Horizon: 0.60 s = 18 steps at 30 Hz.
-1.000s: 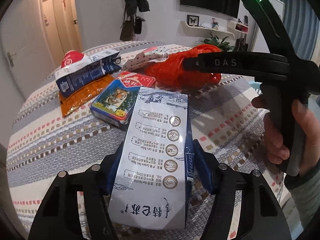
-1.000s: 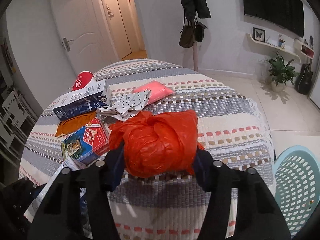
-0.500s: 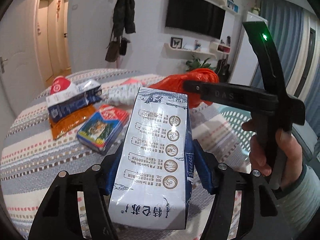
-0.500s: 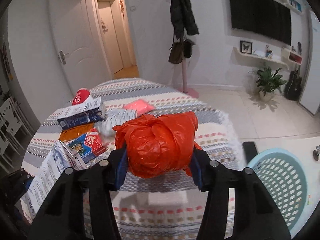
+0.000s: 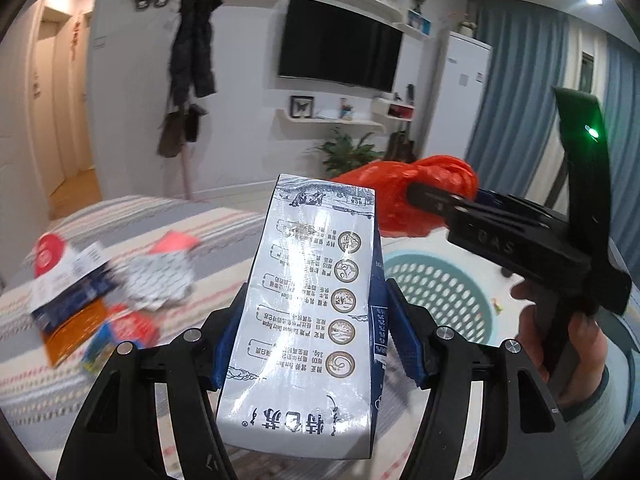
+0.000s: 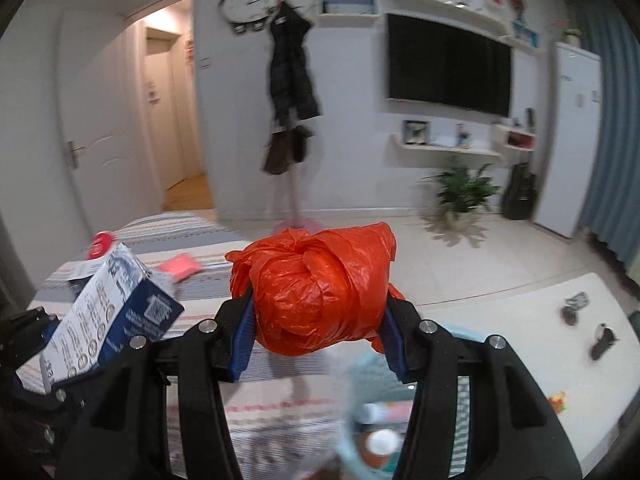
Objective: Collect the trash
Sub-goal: 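Carry the box and red bag over the blue basket and open both tools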
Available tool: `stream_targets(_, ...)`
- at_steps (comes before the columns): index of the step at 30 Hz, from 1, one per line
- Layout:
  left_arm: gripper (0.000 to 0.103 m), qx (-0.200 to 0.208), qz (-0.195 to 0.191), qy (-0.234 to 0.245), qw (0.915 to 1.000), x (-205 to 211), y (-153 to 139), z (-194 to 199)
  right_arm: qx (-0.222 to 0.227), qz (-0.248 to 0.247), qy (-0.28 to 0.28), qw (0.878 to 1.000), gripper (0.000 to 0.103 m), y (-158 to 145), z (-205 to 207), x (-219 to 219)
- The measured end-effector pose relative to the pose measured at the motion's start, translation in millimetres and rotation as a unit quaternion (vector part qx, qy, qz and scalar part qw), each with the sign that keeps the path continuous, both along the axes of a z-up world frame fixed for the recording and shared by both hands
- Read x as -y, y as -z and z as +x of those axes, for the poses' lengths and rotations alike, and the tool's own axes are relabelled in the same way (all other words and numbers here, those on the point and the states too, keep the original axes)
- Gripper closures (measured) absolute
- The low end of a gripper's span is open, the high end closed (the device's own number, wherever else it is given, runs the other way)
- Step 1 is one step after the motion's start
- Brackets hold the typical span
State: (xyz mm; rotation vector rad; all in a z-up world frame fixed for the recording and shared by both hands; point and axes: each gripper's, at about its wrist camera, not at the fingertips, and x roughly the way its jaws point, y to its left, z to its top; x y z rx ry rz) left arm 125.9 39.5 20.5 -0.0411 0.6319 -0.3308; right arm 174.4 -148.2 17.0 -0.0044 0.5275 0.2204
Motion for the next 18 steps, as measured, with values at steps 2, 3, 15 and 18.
stream_targets(2,0.041,-0.003,-0.001,0.015,0.9999,18,1,8,0.001,-0.003,0.026,1.0,0.054,1,-1,22)
stream_targets(3,0.041,-0.006,-0.001,0.025,0.9997,31,3,15,-0.003,0.0,0.04,0.999,0.054,4,-1,35)
stream_targets(15,0.041,-0.106,0.003,0.107,0.9886,139,60,85,-0.113,0.034,0.158,0.98,0.053,85,8,150)
stream_targets(18,0.041,-0.155,-0.025,0.122,0.98,151,83,99,-0.141,0.045,0.172,0.974,0.053,110,9,166)
